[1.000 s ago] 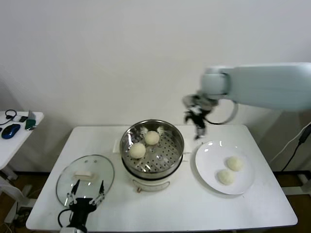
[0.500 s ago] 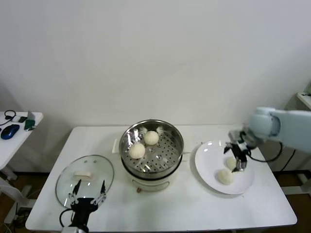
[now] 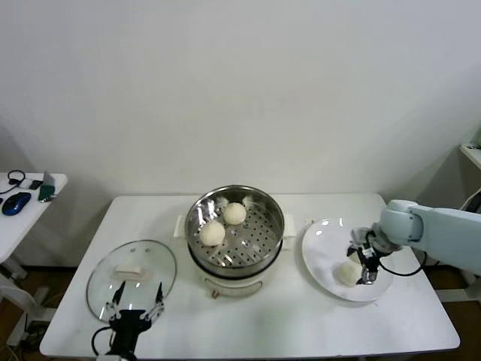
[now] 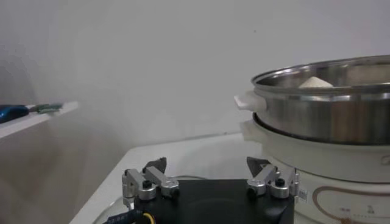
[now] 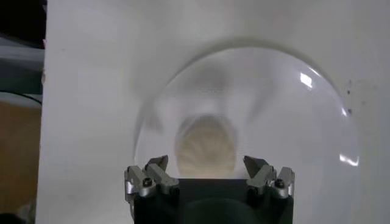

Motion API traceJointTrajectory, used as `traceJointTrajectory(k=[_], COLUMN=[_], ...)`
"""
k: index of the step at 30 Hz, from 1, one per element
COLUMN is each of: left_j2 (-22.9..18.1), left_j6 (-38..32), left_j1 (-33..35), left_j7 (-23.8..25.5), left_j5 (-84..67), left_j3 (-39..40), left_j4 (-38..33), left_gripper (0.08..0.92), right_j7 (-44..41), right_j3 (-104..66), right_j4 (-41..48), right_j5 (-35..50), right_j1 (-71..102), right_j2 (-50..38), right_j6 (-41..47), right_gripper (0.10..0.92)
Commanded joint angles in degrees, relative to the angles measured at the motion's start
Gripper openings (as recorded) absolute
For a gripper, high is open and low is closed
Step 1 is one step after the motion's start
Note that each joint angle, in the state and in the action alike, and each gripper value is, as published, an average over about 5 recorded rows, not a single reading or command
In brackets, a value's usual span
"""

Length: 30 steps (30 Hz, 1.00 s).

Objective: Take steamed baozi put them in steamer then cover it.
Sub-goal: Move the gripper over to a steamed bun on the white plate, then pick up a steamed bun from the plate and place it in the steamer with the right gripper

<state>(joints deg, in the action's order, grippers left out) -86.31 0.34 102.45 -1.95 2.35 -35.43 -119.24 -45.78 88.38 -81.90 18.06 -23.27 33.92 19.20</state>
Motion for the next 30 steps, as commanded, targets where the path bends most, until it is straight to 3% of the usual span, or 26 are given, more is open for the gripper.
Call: traceJointTrajectory(k=[1,13,24,30], left_j2=[0.3,0.3,-0.2,-0.2], left_j6=[0.0,0.2,0.1,0.1], left_j1=[0.0,-0.4,0.1,0.2], left_j7=[0.0,0.0,-0.2,-0.2], left_j5=[0.0,0.0,0.0,0.2], left_j3=[-0.1,-0.1,0.1,0.0], left_j4=[0.1,0.0,-0.3,-0.6], left_gripper=[0.823,0.823,0.823,0.823], right_j7=[1.2,0.1,-2.4,-6.7], right_j3=[-5.6,-5.5,-2.1,8.4], right_j4=[5.0,4.8,4.1,1.5], right_j5=[-1.1,0.9,2.3,4.3], right_j1=[7.1,5.9,-0.1,-19.1], right_j2=[1.4,2.4,2.9,5.9], right_j6=[0.9,1.0,-0.5,-5.6], right_gripper=[0.823,0.768,0.661,0.649])
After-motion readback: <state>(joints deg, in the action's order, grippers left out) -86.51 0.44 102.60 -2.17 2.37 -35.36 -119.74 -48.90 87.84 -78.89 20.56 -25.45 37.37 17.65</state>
